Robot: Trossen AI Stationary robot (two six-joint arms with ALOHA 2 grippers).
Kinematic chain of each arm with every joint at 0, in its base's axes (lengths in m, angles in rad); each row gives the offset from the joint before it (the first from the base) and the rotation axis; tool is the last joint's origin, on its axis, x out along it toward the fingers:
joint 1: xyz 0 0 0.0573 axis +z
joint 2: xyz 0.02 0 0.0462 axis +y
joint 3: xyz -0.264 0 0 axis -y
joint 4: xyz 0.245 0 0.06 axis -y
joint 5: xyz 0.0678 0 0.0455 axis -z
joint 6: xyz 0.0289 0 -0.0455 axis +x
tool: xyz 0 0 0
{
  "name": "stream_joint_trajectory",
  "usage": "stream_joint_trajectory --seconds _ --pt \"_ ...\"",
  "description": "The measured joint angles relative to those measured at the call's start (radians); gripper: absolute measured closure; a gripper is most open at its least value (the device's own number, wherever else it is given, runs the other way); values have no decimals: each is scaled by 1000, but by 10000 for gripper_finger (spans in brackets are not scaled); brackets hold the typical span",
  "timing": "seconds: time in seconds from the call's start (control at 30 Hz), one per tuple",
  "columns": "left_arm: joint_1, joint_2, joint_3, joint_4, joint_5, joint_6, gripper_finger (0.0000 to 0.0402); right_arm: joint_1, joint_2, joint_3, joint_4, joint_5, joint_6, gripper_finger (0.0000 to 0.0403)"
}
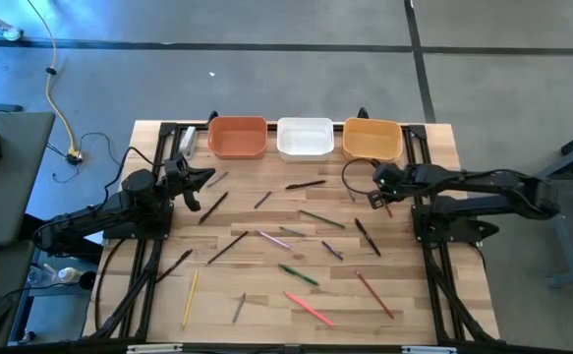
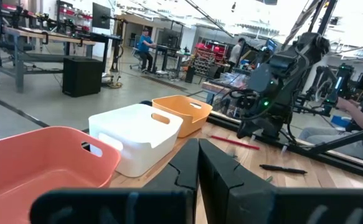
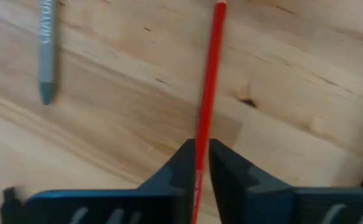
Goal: Sort crayons/erasers/pens/pencils in bins
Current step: Put the top red pencil into the white bin
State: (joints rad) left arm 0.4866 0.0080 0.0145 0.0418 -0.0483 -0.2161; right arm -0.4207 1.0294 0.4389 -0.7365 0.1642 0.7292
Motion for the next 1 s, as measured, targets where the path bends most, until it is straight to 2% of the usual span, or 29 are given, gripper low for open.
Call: stream_joint_trajectory --seconds 0.17,0.3,0.57,1.0 --pt "0 0 0 0 0 0 401 -31 72 0 7 2 -6 299" --pt "0 0 0 0 0 0 401 -50 114 -1 51 3 -27 291" --pt "0 0 0 0 0 0 401 -77 184 5 92 -30 -38 320" --pt "0 0 0 0 0 1 401 -69 187 3 100 -51 -31 386"
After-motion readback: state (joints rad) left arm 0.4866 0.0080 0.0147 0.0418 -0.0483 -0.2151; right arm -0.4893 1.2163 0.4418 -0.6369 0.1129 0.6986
